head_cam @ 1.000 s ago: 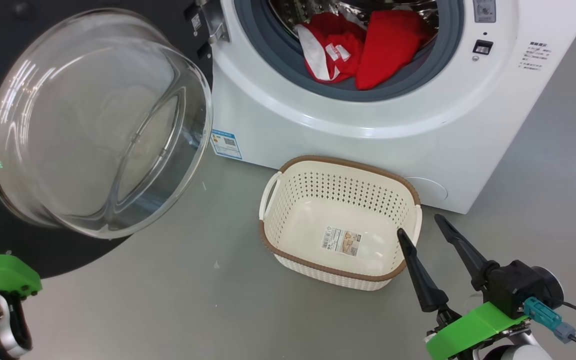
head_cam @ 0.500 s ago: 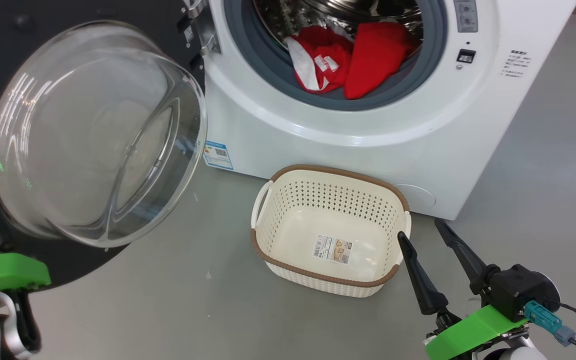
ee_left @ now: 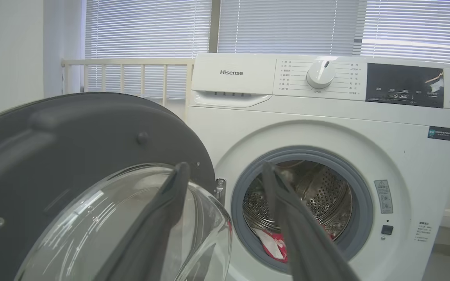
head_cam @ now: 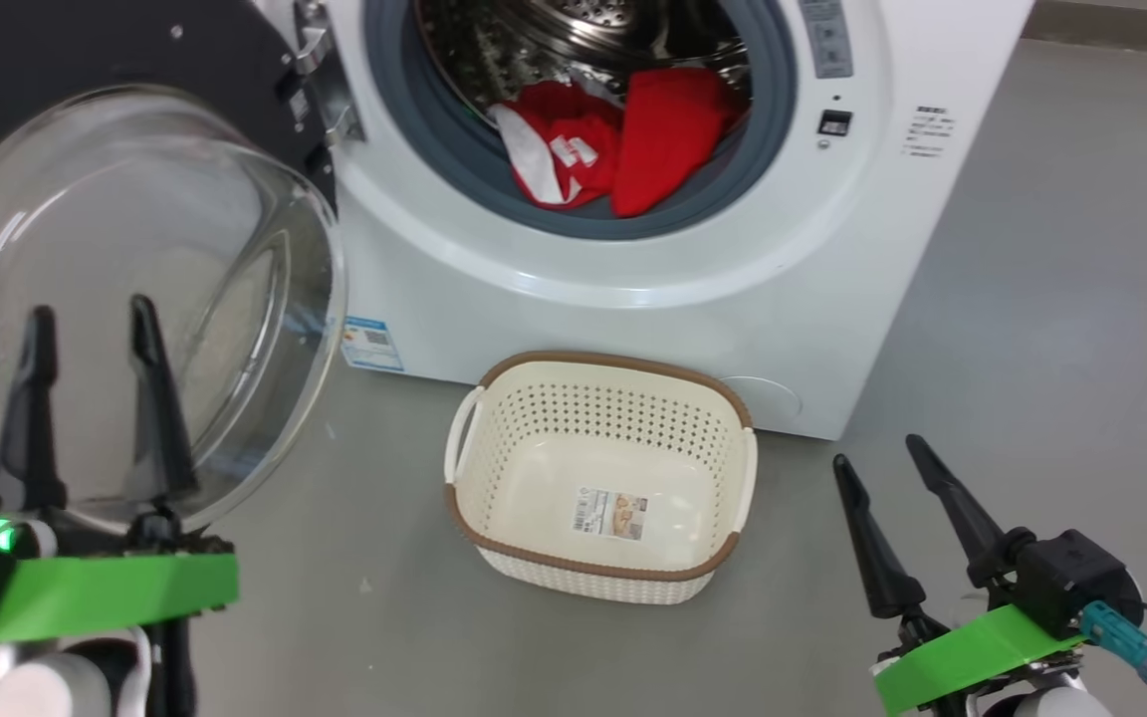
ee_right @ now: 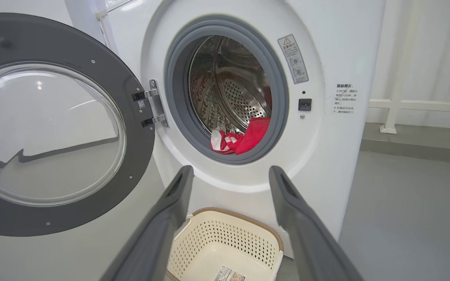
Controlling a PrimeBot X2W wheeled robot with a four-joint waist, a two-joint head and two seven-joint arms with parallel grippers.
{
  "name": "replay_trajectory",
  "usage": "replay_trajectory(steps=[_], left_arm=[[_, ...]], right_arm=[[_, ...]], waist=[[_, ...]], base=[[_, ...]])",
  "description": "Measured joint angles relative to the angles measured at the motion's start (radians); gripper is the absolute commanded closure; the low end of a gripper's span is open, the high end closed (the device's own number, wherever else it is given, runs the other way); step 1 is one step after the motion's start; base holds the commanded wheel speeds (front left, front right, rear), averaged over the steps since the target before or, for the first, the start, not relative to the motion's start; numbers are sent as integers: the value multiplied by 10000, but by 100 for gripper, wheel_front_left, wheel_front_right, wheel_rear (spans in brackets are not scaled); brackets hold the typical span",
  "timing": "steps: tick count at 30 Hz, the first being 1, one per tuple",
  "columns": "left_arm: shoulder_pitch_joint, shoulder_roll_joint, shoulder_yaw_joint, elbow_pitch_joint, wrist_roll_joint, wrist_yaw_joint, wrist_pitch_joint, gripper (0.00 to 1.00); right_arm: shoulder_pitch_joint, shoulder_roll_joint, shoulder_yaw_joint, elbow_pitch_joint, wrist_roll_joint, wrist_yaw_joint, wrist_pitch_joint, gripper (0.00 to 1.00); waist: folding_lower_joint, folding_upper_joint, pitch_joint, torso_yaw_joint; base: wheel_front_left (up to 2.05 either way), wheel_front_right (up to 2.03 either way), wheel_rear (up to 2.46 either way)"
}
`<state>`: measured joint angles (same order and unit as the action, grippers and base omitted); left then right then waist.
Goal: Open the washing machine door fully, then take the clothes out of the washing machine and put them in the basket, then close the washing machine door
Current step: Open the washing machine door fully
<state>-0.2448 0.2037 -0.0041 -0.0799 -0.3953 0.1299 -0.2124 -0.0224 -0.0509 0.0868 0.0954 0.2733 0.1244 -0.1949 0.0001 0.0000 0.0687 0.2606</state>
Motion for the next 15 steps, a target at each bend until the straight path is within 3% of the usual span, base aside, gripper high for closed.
replay_trajectory(steps=[15], left_arm=[[1071,42,-1091,-531,198,-336,570,0]], right_arm=[[-238,19,-869,309,-257,0,-341,0]], waist=[[0,0,-171,-1411]], base=[[0,0,0]])
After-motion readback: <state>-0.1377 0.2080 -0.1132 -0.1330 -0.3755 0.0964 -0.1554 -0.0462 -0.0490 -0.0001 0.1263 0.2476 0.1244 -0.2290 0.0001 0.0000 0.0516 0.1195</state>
